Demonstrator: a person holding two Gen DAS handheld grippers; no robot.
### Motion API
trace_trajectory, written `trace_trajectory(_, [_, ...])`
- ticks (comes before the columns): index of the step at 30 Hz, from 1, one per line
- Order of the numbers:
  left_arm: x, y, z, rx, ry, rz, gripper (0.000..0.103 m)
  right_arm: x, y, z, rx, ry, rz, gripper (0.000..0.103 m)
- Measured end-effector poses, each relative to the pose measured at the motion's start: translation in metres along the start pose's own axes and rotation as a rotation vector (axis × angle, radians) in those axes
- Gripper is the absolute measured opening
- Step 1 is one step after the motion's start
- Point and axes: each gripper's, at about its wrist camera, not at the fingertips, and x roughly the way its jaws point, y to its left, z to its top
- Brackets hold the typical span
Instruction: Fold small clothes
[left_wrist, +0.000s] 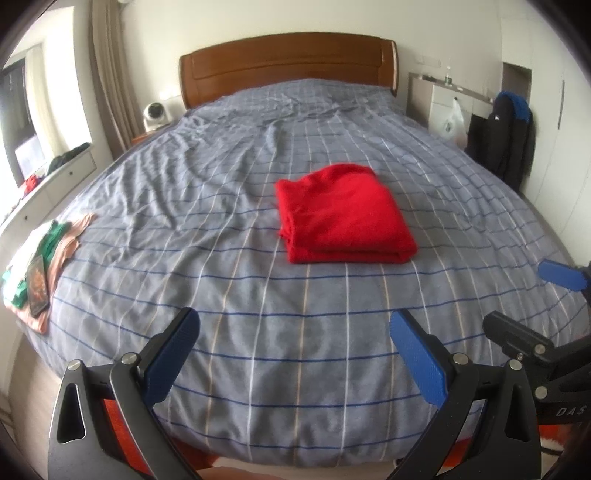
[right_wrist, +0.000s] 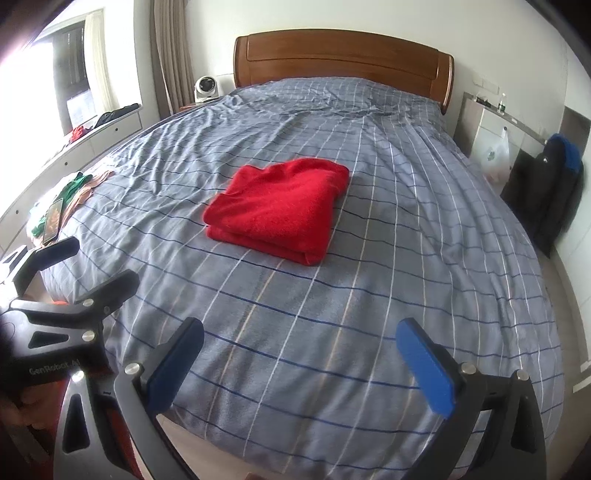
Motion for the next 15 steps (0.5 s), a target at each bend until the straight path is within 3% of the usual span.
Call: trace_trajectory(15, [-0.016,0.007,0.007,-0.027,-0.007,-0.050,0.103,-0.012,0.008,0.004,-0.012,-0.010,0.014,0.102])
